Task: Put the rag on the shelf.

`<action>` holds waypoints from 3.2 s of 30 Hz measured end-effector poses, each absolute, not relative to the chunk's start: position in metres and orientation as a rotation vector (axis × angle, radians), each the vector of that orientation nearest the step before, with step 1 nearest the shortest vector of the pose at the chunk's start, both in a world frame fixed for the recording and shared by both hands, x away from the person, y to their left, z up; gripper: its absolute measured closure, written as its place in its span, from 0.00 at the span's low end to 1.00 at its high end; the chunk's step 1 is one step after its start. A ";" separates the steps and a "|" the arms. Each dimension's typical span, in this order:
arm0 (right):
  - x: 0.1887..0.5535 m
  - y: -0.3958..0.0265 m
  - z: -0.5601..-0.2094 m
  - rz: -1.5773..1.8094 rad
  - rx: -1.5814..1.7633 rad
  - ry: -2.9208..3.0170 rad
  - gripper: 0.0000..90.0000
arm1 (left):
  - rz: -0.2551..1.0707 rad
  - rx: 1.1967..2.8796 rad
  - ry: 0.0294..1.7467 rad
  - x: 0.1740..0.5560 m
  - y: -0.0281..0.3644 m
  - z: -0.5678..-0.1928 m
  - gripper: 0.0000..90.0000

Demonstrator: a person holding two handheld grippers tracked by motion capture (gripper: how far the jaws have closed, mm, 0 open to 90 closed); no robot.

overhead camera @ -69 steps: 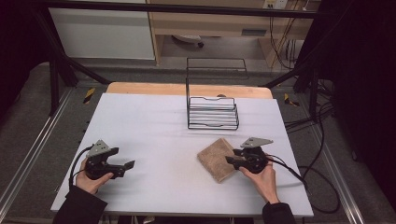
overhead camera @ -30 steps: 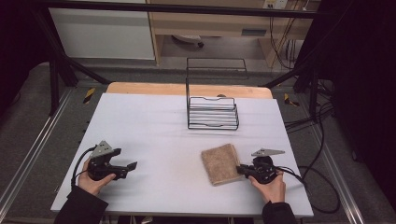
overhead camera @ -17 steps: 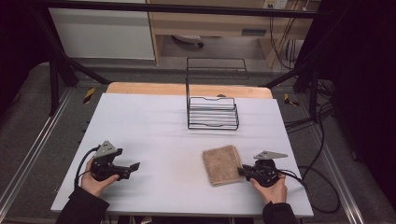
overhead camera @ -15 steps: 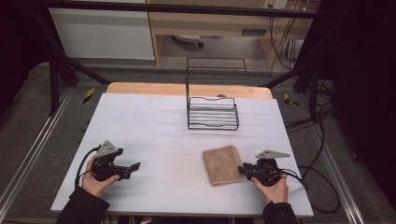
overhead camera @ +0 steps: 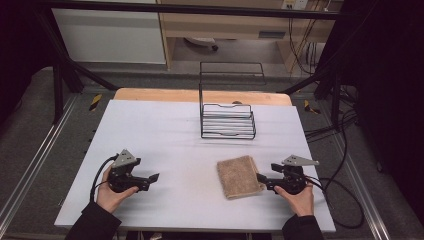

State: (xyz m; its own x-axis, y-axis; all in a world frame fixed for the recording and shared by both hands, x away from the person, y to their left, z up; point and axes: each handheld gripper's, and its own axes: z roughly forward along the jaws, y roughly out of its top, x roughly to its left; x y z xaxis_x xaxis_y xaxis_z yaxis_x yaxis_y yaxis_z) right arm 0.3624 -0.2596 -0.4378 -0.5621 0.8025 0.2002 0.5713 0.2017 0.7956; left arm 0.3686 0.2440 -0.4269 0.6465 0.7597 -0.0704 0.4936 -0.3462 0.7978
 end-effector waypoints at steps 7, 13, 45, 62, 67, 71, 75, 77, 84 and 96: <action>0.368 -0.259 -0.438 1.300 1.270 2.233 0.08 | 0.387 2.042 0.949 0.374 0.220 -0.423 0.08; 0.367 -0.260 -0.438 1.298 1.269 2.226 0.04 | 0.367 2.052 0.921 0.379 0.196 -0.418 0.08; 0.364 -0.260 -0.438 1.285 1.271 2.211 0.02 | 0.256 2.065 0.919 0.421 0.063 -0.424 0.29; 0.366 -0.259 -0.438 1.287 1.268 2.214 0.02 | 0.185 2.127 0.963 0.427 0.034 -0.448 0.64; 0.368 -0.258 -0.436 1.280 1.267 2.213 0.02 | 0.147 2.120 0.970 0.427 0.033 -0.449 0.76; 0.371 -0.256 -0.435 1.276 1.267 2.220 0.02 | 0.141 2.111 0.987 0.426 0.031 -0.450 0.78; 0.376 -0.252 -0.434 1.280 1.268 2.218 0.02 | 0.150 2.106 0.995 0.425 0.030 -0.451 0.82; 0.380 -0.250 -0.433 1.274 1.267 2.218 0.01 | 0.164 2.102 1.001 0.424 0.029 -0.452 0.83; 0.404 -0.236 -0.435 1.241 1.290 2.212 0.07 | 0.204 2.120 0.982 0.422 0.027 -0.452 0.85; 0.432 -0.218 -0.450 1.178 1.317 2.255 0.43 | 0.205 2.124 0.961 0.422 0.027 -0.453 0.86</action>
